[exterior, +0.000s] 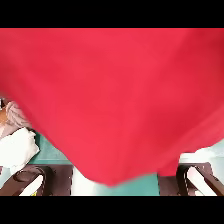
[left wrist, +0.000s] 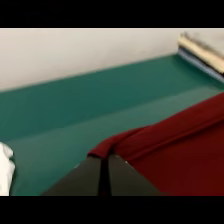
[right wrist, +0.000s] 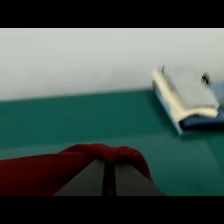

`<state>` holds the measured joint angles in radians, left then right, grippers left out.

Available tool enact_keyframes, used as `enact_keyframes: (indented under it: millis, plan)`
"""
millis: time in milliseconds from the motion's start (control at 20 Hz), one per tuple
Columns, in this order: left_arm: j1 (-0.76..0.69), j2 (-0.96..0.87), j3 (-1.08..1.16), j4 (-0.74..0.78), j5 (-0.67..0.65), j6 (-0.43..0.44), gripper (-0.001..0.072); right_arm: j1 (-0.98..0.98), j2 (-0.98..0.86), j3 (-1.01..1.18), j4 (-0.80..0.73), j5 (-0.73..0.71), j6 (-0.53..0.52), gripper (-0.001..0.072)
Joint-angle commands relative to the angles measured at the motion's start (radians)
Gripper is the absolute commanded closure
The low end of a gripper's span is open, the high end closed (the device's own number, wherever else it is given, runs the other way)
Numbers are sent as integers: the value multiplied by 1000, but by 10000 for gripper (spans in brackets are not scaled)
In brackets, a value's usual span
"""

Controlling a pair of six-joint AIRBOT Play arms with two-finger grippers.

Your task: Fold the shirts.

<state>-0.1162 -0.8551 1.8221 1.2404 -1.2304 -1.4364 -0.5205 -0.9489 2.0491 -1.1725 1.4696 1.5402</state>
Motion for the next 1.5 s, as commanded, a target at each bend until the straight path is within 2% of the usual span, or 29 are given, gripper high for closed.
enact_keyframes:
  millis: [0,150,350,600,900,1000,1150,1350,1450]
  plan:
    - [2,-48,-286,62,-36,-15,684,49,-139,-140,-16,229,34,700]
    - [2,-133,-487,63,18,-11,684,188,-248,-267,-158,239,34,700]
    - [2,-239,-589,70,253,-3,683,369,-367,-397,-323,52,34,699]
    - [2,-353,-589,75,532,-3,684,413,-469,-492,-321,-268,93,700]
    - [2,-465,-584,127,726,-5,684,410,-529,-491,-322,-496,94,700]
    - [2,-489,-584,153,735,-5,684,410,-542,-491,-324,-529,94,700]
    - [18,-506,-584,190,709,-7,684,410,-570,-491,-348,-505,94,700]
    - [104,-508,-586,190,516,-30,684,410,-595,-493,-397,-394,93,700]
    - [111,-509,-594,194,415,1,684,411,-583,-528,-398,-363,93,700]
